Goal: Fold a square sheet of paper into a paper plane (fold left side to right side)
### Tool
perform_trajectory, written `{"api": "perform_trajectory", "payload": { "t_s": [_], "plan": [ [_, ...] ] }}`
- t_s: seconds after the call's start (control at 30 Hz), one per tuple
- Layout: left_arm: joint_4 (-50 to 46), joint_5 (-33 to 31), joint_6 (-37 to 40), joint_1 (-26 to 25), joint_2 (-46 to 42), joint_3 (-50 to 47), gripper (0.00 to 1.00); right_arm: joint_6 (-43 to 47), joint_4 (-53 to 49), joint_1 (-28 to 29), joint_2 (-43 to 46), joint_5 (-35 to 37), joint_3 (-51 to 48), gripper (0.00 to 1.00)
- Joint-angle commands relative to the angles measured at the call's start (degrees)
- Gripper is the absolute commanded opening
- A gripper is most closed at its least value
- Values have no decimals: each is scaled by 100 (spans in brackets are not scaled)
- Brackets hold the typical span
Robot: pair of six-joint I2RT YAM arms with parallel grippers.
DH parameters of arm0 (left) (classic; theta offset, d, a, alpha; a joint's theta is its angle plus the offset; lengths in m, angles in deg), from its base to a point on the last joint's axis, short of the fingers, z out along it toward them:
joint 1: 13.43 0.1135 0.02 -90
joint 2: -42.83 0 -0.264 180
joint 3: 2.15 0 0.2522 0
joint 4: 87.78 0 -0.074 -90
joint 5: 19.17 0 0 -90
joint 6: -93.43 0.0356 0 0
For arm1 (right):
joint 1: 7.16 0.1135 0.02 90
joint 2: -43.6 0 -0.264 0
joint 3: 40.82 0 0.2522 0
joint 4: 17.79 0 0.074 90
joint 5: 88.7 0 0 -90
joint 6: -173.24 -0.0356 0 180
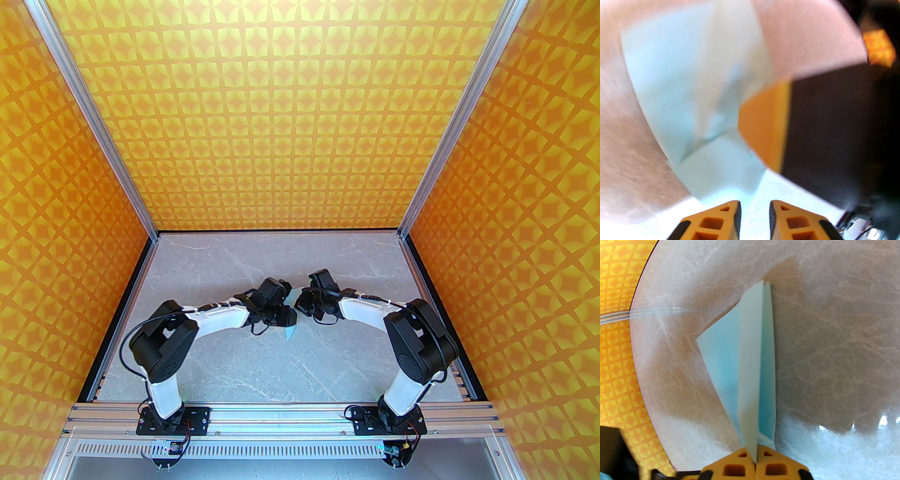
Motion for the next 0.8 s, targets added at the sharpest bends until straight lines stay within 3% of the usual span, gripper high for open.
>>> {"api": "perform_trajectory", "payload": {
  "t_s": [0.0,0.13,0.47,0.77],
  "plan": [
    [180,220,12,170,-18,-62,14,92,-118,31,18,113,145,0],
    [257,381,79,330,286,27,4,87,-101,32,8,104,145,0],
    [563,681,31,324,830,54,5,42,-60,31,-17,78,174,0],
    [258,628,78,280,1146,211,4,-110,213,31,-51,-49,172,1]
  ]
}}
